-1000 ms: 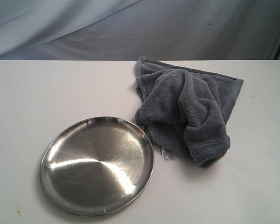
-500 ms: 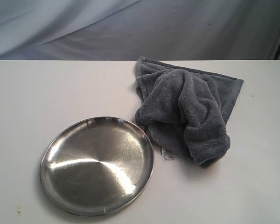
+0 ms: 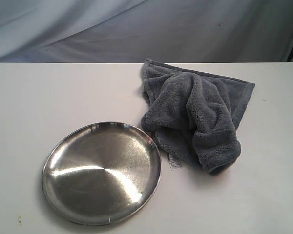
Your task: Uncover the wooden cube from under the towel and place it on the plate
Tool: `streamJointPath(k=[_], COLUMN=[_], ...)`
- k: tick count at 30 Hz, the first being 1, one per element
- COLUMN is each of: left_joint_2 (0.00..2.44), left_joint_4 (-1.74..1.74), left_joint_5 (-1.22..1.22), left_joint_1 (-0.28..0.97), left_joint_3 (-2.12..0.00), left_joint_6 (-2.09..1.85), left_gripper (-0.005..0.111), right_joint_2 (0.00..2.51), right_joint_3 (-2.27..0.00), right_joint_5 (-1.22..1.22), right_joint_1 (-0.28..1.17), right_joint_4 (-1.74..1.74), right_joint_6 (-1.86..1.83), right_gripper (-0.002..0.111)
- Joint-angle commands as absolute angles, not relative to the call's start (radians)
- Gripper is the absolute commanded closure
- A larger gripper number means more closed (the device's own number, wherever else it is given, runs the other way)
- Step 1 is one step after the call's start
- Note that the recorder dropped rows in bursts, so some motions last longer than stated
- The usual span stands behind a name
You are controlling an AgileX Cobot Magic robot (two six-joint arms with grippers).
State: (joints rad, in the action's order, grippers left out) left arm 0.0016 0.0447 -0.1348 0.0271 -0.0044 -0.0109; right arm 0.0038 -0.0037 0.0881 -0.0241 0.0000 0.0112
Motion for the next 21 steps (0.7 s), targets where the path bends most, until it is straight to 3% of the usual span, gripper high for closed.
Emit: streamJointPath(k=[1,7,21], left_joint_2=[0.0,0.0,0.0], left_joint_4=[0.044,0.044,0.044], left_joint_5=[-0.133,-0.133,-0.133], left_joint_1=[0.028,0.028,0.028], left_joint_3=[0.0,0.0,0.0], left_joint_6=[-0.009,-0.009,-0.009], left_gripper=[0.105,0.105,0.105], right_joint_2=[0.0,0.0,0.0], right_joint_3=[0.0,0.0,-0.169], right_joint_5=[-0.081,-0.239,-0.272], right_joint_1=[-0.02,-0.02,-0.019], right_joint_4=[0.072,0.072,-0.102], right_joint_6=[0.009,0.007,0.012], right_gripper=[0.108,0.108,0.108])
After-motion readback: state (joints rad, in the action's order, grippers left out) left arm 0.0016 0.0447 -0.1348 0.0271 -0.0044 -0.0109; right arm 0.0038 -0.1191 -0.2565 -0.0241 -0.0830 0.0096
